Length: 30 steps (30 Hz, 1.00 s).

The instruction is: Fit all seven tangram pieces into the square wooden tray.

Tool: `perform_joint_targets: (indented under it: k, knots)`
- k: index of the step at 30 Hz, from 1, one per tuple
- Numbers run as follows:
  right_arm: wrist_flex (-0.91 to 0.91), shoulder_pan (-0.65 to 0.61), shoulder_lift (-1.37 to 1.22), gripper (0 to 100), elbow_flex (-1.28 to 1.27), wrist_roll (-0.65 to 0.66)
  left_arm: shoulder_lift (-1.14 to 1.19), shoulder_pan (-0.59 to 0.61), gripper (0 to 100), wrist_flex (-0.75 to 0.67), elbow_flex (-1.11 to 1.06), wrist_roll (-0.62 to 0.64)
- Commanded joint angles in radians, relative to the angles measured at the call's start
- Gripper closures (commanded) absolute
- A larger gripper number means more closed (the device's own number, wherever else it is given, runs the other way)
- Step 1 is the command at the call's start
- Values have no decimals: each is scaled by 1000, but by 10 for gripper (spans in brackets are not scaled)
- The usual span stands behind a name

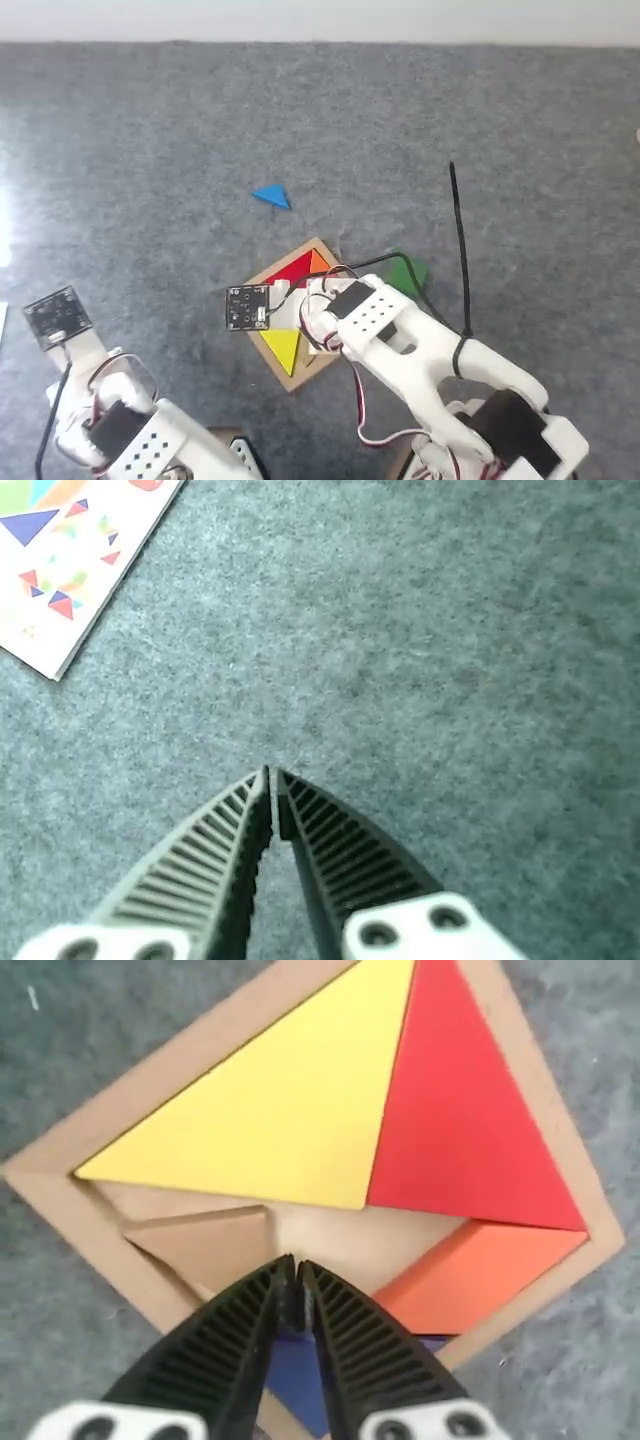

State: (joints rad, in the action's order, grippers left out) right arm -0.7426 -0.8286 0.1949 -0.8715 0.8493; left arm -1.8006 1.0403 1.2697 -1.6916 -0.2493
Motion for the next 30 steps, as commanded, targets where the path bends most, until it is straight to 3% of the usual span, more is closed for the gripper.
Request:
perform_joint_targets:
  k: [1,8,16,24,30]
  knots:
    - [-18,-28,-13,991,44,11,-18,5,986,5,21,-8]
    - [-62,-97,5,991,49,-60,-18,5,986,5,21,-8]
    - [-62,-84,56,991,51,-78,-18,5,986,5,21,-8]
    - [-157,239,274,988,195,-123,-18,5,986,5,21,-8]
    - [-168,397,143,920,270,-184,-18,5,986,5,21,-8]
